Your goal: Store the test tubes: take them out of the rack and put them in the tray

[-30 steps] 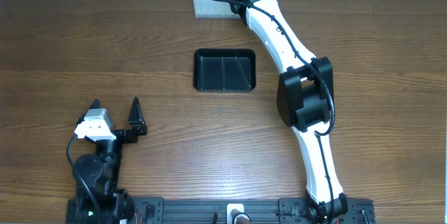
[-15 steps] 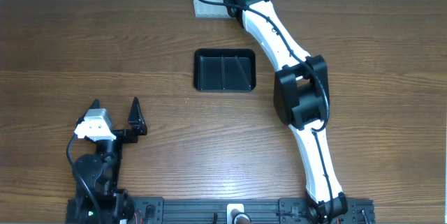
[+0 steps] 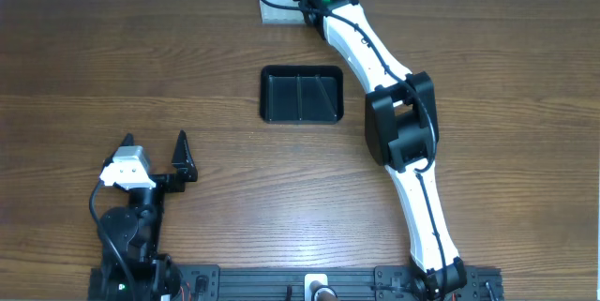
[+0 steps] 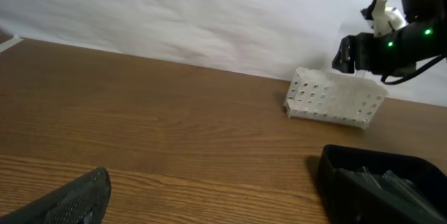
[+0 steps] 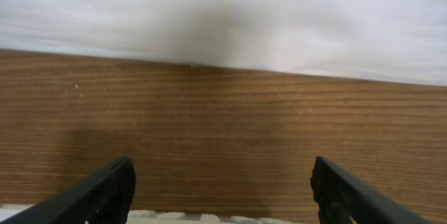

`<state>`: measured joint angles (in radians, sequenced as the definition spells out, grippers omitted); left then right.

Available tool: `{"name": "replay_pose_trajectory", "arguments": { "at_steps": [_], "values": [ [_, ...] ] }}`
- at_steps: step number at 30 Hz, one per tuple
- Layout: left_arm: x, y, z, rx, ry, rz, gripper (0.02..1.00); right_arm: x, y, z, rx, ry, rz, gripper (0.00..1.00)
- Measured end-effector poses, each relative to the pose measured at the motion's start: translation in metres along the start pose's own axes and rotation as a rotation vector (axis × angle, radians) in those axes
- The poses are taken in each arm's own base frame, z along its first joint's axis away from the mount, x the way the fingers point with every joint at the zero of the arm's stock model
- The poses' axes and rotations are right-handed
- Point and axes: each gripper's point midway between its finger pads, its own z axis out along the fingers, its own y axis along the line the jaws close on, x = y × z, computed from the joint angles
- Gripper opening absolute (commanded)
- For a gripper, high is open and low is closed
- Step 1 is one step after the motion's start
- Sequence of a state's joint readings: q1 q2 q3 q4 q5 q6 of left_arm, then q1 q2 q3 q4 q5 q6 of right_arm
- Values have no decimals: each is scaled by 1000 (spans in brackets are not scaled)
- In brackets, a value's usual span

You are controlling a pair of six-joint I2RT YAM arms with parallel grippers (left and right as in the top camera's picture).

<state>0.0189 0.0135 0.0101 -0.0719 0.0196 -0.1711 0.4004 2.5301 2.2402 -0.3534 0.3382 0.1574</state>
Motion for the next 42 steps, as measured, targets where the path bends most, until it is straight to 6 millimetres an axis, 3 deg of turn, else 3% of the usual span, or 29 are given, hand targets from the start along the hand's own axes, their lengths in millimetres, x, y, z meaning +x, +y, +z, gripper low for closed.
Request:
{"name": "replay_pose_trajectory", "arguments": {
  "at_steps": [4,12,18,42],
  "values": [
    [0,0,0,0,0,0,998,5,1,5,0,5,-1,735],
    [0,0,0,0,0,0,998,5,2,5,-5,2,1,391],
    [0,0,0,0,0,0,998,4,4,4,-9,0,0,264],
    [0,0,0,0,0,0,996,8,4,3,-7,24,-11,229]
  ]
}}
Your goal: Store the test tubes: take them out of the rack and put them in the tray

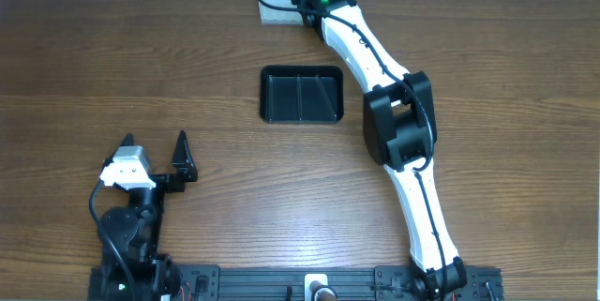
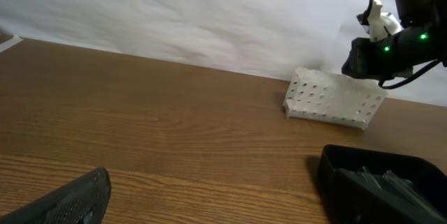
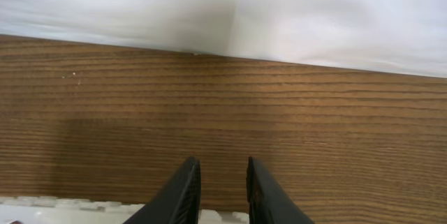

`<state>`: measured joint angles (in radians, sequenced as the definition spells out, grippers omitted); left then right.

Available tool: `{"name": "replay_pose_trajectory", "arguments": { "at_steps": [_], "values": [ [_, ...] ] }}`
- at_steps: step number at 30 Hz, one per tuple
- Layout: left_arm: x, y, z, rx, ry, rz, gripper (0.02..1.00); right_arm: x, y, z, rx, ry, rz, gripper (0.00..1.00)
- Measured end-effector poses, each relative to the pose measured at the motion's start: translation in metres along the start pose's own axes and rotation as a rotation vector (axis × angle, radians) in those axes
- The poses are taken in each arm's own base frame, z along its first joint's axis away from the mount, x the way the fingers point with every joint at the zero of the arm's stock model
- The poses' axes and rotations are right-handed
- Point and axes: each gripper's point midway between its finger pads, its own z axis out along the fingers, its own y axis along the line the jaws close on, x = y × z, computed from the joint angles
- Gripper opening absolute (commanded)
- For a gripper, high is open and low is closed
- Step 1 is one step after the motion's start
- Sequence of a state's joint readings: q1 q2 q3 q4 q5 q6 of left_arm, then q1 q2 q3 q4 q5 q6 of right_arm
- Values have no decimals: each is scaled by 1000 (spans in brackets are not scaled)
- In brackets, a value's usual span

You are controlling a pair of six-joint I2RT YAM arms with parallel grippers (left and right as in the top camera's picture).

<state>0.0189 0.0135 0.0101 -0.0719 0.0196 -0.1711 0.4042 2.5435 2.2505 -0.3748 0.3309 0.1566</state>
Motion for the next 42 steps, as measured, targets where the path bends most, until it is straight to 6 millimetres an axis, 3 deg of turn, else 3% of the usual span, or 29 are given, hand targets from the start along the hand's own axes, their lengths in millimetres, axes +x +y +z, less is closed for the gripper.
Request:
{"name": "replay_pose_trajectory", "arguments": {
  "at_steps": [8,18,20,22,32,37,42],
  "values": [
    [0,0,0,0,0,0,998,-12,0,-10,-5,-18,-1,220],
    [0,0,0,0,0,0,998,-64,-5,-54,-21,-111,21,218],
    [0,0,0,0,0,0,998,-71,-5,-62,-24,-119,22,266],
    [0,0,0,0,0,0,996,-73,-5,-68,-26,-120,24,419],
    [0,0,0,0,0,0,998,-58,-6,-71,-19,-49,-13,794],
    [0,0,0,0,0,0,998,-53,-5,-66,-17,-38,-21,822],
    [0,0,0,0,0,0,998,-31,-1,-46,-11,1,-35,818]
  ]
}}
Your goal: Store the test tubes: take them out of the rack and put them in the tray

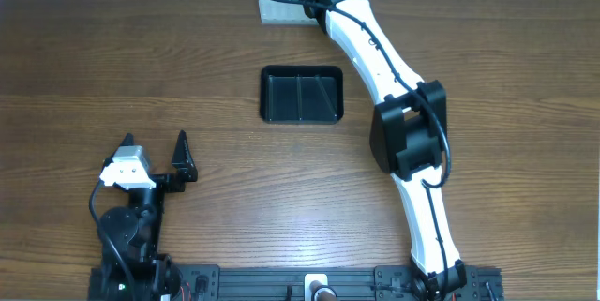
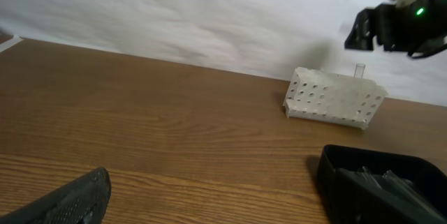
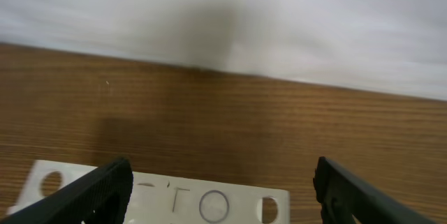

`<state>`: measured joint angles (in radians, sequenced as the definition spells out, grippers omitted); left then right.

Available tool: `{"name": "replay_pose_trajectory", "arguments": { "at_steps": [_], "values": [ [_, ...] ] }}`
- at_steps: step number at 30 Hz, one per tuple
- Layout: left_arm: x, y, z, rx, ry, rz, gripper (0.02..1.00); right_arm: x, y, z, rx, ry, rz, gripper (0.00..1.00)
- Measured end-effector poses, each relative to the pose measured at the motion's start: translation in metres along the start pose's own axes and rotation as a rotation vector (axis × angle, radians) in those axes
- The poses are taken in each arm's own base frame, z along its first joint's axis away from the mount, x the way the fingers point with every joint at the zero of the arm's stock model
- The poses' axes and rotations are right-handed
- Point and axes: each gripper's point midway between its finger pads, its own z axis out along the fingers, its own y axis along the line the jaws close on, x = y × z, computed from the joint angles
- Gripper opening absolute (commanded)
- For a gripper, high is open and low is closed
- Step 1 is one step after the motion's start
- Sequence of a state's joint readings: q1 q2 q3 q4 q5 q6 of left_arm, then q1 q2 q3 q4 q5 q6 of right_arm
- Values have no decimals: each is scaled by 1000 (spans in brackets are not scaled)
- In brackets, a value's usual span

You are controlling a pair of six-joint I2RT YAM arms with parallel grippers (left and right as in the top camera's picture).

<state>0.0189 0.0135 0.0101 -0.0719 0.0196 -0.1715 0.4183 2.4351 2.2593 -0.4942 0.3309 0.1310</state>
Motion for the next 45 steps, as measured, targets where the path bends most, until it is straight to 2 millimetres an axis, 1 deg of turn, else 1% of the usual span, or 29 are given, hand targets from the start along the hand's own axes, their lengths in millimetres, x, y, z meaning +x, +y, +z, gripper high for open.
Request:
{"name": "replay_pose_trajectory", "arguments": {
  "at_steps": [3,6,9,10,12,16,29,31,33,34,36,37,39,45],
  "values": [
    [0,0,0,0,0,0,996,13,2,11,3,24,-8,792],
    [0,0,0,0,0,0,998,20,4,18,4,32,-11,750],
    [0,0,0,0,0,0,998,20,4,20,3,26,-7,656],
    [0,0,0,0,0,0,996,19,4,20,3,23,-6,647],
    [0,0,0,0,0,0,998,18,5,20,2,19,-7,647],
    [0,0,0,0,0,0,998,19,4,21,3,21,-7,706],
    [0,0,0,0,0,0,998,29,6,28,6,40,-14,693],
    [0,0,0,0,0,0,998,32,6,30,6,46,-15,638],
    [0,0,0,0,0,0,998,33,6,31,6,48,-15,500],
    [0,0,0,0,0,0,996,33,6,31,6,49,-14,404],
    [0,0,0,0,0,0,998,34,6,31,5,51,-18,286],
    [0,0,0,0,0,0,998,34,6,32,6,51,-15,246],
    [0,0,0,0,0,0,1000,35,6,32,8,51,-20,202],
    [0,0,0,0,0,0,998,35,5,33,9,52,-17,152]
  ]
}}
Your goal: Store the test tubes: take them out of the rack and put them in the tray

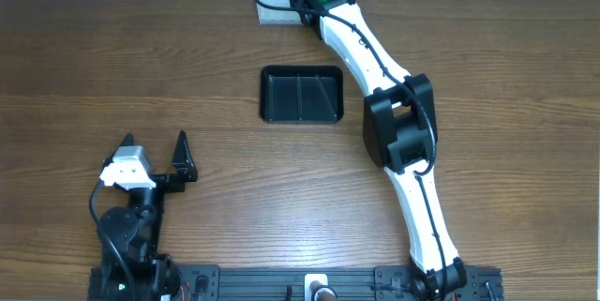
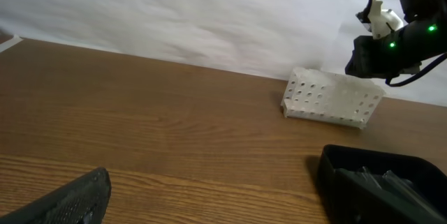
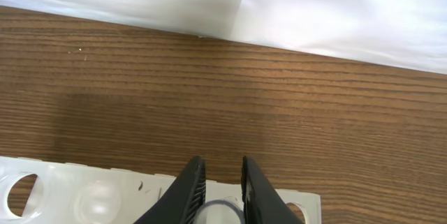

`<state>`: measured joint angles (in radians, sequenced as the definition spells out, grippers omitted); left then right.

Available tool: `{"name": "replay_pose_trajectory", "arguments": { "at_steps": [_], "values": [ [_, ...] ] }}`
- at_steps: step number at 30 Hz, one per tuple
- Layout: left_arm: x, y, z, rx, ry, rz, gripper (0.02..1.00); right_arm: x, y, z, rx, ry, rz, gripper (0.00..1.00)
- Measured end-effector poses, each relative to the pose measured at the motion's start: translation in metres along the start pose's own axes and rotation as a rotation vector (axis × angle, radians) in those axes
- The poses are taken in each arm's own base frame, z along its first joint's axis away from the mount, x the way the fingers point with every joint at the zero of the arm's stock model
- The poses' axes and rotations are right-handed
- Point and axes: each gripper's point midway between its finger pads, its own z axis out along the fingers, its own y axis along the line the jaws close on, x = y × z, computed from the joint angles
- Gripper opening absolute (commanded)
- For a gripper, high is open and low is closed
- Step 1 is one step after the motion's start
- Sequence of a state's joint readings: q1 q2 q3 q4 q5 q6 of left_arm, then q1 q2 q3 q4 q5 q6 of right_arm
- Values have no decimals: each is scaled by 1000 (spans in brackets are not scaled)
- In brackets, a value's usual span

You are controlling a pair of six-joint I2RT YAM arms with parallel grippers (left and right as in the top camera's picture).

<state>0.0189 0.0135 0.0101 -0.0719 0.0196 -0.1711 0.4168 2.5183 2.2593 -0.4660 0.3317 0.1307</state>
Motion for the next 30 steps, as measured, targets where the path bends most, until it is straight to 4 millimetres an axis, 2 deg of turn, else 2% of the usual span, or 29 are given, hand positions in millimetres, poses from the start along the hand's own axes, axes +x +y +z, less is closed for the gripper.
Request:
{"name": "replay_pose_trajectory", "arguments": {
  "at_steps": [21,25,30],
  "values": [
    [0,0,0,0,0,0,998,-4,-2,-3,0,-8,1,123],
    [0,0,0,0,0,0,998,-13,-3,-11,-2,-24,7,117],
    [0,0,0,0,0,0,996,-37,-7,-31,-9,-70,24,102]
  ]
}}
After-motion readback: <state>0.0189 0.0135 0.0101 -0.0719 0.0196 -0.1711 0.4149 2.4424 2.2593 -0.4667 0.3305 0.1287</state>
